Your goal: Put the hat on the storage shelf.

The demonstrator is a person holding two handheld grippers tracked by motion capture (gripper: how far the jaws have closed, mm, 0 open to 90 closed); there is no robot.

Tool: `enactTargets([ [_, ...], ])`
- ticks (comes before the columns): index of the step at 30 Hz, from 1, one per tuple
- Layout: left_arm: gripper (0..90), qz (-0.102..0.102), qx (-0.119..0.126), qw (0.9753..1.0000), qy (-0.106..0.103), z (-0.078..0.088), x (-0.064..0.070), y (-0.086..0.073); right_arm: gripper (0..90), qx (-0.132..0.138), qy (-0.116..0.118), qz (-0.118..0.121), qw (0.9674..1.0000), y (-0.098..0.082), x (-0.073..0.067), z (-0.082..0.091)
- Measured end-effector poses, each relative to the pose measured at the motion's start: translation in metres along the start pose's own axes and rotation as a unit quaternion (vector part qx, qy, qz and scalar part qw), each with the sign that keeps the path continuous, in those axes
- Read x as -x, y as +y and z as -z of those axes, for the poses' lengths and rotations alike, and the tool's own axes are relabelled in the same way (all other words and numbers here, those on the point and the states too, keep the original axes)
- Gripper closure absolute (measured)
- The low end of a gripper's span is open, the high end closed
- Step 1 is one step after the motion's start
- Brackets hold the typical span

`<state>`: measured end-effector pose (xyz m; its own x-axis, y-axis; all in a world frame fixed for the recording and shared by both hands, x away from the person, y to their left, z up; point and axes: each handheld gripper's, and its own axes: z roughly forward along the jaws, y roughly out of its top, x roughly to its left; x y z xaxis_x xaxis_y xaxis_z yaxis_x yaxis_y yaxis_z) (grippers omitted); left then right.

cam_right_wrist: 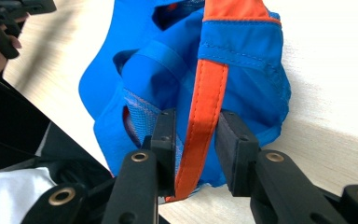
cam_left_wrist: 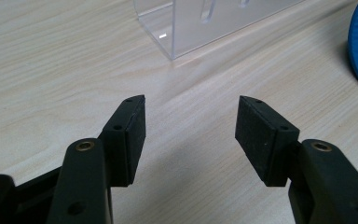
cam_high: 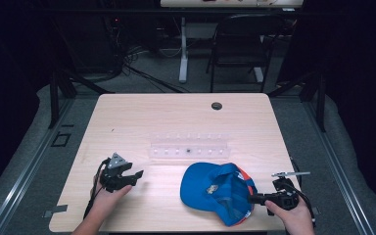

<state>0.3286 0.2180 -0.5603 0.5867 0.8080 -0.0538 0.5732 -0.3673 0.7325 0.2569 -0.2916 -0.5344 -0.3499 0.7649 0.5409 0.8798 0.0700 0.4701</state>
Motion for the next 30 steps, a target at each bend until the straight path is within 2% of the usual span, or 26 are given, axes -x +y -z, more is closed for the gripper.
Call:
enactTargets([
  [13, 43.6, 0.002, 0.000, 1.0000, 0.000, 0.000, 0.000, 0.000, 76.1, 0.000, 0.008, -0.030, 0.9995, 0.006, -0.001, 0.003],
  [18, 43.6, 0.002, 0.000, 1.0000, 0.001, 0.000, 0.000, 0.000, 75.4, -0.003, 0.014, -0.025, 0.9996, 0.010, -0.004, 0.006],
  [21, 43.8, 0.003, -0.001, 1.0000, 0.001, 0.000, 0.000, 0.000, 74.2, 0.001, 0.025, -0.032, 0.9992, 0.012, -0.005, 0.008],
  [23, 43.8, 0.003, -0.001, 1.0000, 0.002, 0.000, -0.001, 0.000, 74.1, -0.006, 0.033, -0.028, 0.9991, 0.013, -0.006, 0.009],
  [29, 43.8, 0.003, 0.000, 1.0000, 0.003, 0.000, -0.001, 0.000, 76.2, -0.004, 0.024, -0.031, 0.9992, 0.014, -0.009, 0.006],
  [30, 43.8, 0.003, -0.001, 1.0000, 0.003, 0.000, -0.001, 0.000, 76.4, -0.010, 0.022, -0.025, 0.9994, 0.015, -0.008, 0.007],
])
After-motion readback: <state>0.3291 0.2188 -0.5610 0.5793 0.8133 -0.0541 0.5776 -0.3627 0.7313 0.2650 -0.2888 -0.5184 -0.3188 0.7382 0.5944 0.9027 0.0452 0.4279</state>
